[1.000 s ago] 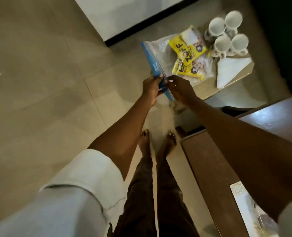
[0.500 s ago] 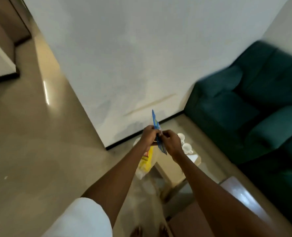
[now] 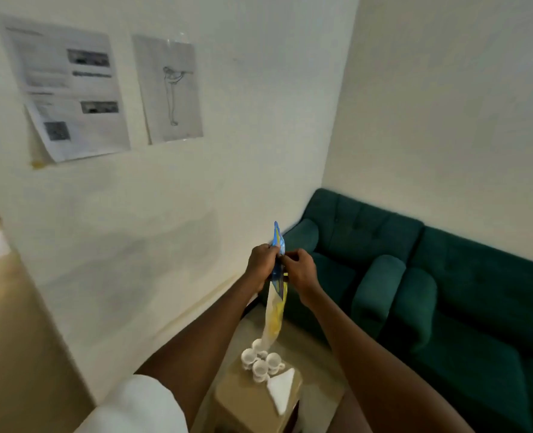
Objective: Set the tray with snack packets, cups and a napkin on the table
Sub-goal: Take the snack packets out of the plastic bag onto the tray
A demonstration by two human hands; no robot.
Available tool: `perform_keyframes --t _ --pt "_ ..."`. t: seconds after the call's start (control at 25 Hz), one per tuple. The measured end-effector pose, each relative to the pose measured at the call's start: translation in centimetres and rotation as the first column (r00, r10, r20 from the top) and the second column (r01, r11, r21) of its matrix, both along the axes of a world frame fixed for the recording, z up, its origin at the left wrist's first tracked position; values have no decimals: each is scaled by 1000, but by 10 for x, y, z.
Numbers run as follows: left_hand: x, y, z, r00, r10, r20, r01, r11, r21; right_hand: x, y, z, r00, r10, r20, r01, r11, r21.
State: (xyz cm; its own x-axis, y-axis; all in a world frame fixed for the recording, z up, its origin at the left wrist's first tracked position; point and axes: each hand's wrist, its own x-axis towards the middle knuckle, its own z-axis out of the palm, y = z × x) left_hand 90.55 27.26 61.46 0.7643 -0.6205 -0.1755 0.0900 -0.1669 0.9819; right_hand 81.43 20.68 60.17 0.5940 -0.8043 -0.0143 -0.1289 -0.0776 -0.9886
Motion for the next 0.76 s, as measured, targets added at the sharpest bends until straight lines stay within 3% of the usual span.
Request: perform_keyframes --t 0.12,0.32,0.48,0.6,0.76 --pt "-46 -59 25 996 -88 10 88 993 -82 -53 -39 27 985 -164 50 168 983 -74" --pt "-171 -138 46 950 -311 15 311 947 -78 -182 -104 37 917 -391 77 397 913 -98" --pt "-285 -171 59 889 -458 -5 457 887 -60 -301 -128 47 883 -466 49 469 880 -79" --pt "-376 -190 73 842 -536 64 540 839 -66 -396 -142 62 870 -489 60 491 871 -27" --pt "-476 -212 80 798 -575 182 591 805 -51 -504 -160 79 853 -521 21 521 849 -89"
